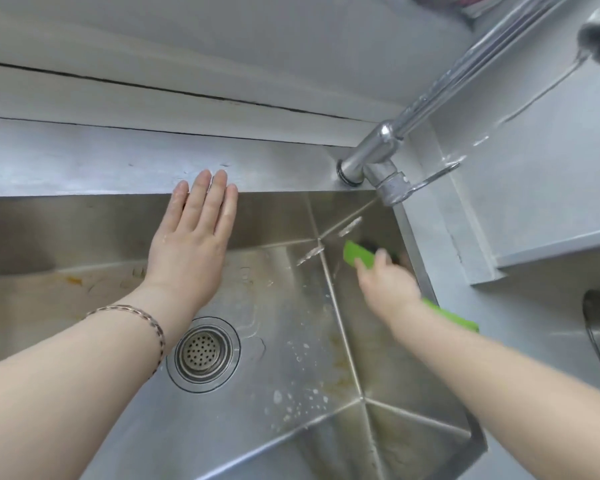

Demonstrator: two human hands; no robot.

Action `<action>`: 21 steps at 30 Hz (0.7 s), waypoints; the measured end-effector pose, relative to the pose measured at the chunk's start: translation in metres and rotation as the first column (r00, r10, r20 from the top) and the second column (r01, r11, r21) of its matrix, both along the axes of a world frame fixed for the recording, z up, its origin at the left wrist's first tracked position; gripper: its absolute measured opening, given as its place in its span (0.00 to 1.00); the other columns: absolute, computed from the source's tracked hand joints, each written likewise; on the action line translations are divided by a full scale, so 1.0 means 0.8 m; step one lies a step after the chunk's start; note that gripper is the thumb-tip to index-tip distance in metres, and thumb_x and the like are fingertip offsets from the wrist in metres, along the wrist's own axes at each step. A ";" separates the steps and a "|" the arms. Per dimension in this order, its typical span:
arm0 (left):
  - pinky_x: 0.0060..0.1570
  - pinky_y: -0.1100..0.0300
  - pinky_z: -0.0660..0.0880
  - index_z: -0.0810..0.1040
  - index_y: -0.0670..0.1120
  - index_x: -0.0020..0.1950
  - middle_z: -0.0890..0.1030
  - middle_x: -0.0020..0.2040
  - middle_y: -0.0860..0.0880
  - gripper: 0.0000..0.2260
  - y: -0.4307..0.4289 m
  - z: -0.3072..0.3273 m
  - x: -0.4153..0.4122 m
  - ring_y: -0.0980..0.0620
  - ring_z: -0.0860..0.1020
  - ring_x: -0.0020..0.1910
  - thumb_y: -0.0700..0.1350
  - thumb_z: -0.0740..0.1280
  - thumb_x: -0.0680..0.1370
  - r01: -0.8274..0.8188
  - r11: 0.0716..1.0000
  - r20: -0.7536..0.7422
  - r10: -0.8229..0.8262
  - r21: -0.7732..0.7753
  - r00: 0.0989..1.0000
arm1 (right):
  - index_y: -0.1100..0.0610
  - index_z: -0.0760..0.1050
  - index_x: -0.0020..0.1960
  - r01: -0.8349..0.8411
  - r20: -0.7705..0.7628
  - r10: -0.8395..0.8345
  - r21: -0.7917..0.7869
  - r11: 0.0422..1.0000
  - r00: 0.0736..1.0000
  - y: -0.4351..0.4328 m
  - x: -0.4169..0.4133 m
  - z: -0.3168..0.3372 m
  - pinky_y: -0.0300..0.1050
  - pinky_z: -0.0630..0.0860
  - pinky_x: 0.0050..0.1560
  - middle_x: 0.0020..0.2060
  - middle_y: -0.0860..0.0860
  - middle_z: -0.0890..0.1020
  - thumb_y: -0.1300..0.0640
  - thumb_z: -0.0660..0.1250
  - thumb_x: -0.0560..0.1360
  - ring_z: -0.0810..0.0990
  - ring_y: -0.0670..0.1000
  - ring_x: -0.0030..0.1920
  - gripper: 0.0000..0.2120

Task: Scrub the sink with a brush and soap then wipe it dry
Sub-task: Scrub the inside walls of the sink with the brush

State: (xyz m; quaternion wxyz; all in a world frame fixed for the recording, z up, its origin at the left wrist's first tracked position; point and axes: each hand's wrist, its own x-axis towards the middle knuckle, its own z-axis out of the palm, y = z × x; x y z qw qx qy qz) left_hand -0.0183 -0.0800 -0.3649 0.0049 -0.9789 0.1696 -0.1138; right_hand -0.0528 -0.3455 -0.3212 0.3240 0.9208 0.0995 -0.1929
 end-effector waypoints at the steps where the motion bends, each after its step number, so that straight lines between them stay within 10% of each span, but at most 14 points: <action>1: 0.71 0.49 0.39 0.49 0.36 0.73 0.62 0.72 0.38 0.39 -0.003 -0.002 0.001 0.39 0.60 0.72 0.40 0.68 0.68 -0.001 1.000 0.002 0.001 -0.015 1.000 | 0.49 0.84 0.50 0.082 0.044 -0.082 0.001 0.997 0.996 0.006 0.022 0.013 0.35 0.65 0.20 0.34 0.60 0.78 0.58 0.63 0.65 0.75 0.50 0.22 0.17; 3: 0.71 0.48 0.38 0.49 0.36 0.72 0.62 0.73 0.38 0.39 -0.008 -0.002 0.000 0.38 0.59 0.72 0.41 0.68 0.68 -0.022 1.000 -0.022 0.023 0.008 0.999 | 0.52 0.78 0.62 0.123 0.068 -0.118 -0.065 0.990 0.991 0.002 0.021 0.011 0.37 0.68 0.25 0.42 0.61 0.77 0.64 0.57 0.70 0.79 0.51 0.29 0.24; 5: 0.71 0.48 0.36 0.48 0.36 0.72 0.61 0.73 0.38 0.40 -0.007 0.000 -0.001 0.39 0.59 0.72 0.42 0.68 0.68 -0.045 0.999 -0.047 0.046 0.031 0.998 | 0.49 0.84 0.51 0.011 0.002 -0.011 -0.045 0.999 1.000 0.002 -0.021 0.005 0.35 0.70 0.22 0.34 0.60 0.76 0.66 0.49 0.64 0.76 0.51 0.24 0.29; 9: 0.69 0.47 0.33 0.43 0.36 0.71 0.58 0.74 0.38 0.39 -0.009 0.001 -0.002 0.39 0.56 0.73 0.43 0.65 0.70 -0.054 0.995 -0.027 0.056 0.079 0.998 | 0.58 0.59 0.74 -0.002 -0.249 -0.002 -0.018 1.000 0.969 0.004 -0.026 -0.014 0.49 0.76 0.52 0.59 0.64 0.71 0.69 0.46 0.78 0.74 0.57 0.58 0.25; 13: 0.67 0.45 0.31 0.39 0.35 0.71 0.52 0.75 0.38 0.36 -0.016 -0.002 -0.004 0.37 0.49 0.74 0.43 0.58 0.72 -0.076 0.990 -0.032 0.081 0.117 0.996 | 0.58 0.62 0.72 0.062 -0.021 -0.062 -0.023 0.998 0.998 0.013 0.050 -0.029 0.47 0.77 0.48 0.55 0.61 0.75 0.68 0.51 0.78 0.74 0.55 0.56 0.23; 18: 0.65 0.43 0.27 0.34 0.34 0.70 0.48 0.75 0.37 0.34 -0.013 0.006 0.000 0.36 0.44 0.72 0.41 0.53 0.73 -0.018 0.987 -0.107 0.036 0.161 0.994 | 0.57 0.55 0.75 0.157 -0.362 -0.144 0.006 0.988 0.921 0.007 -0.055 -0.030 0.51 0.74 0.56 0.61 0.63 0.71 0.65 0.47 0.80 0.74 0.57 0.60 0.24; 21: 0.61 0.37 0.25 0.24 0.31 0.64 0.33 0.70 0.33 0.33 -0.025 0.021 -0.003 0.33 0.38 0.72 0.42 0.49 0.78 -0.030 0.967 -0.274 0.101 0.253 0.956 | 0.55 0.56 0.75 0.114 -0.280 -0.118 -0.032 0.993 0.953 0.006 -0.008 -0.001 0.49 0.75 0.54 0.60 0.61 0.72 0.65 0.49 0.80 0.74 0.55 0.60 0.24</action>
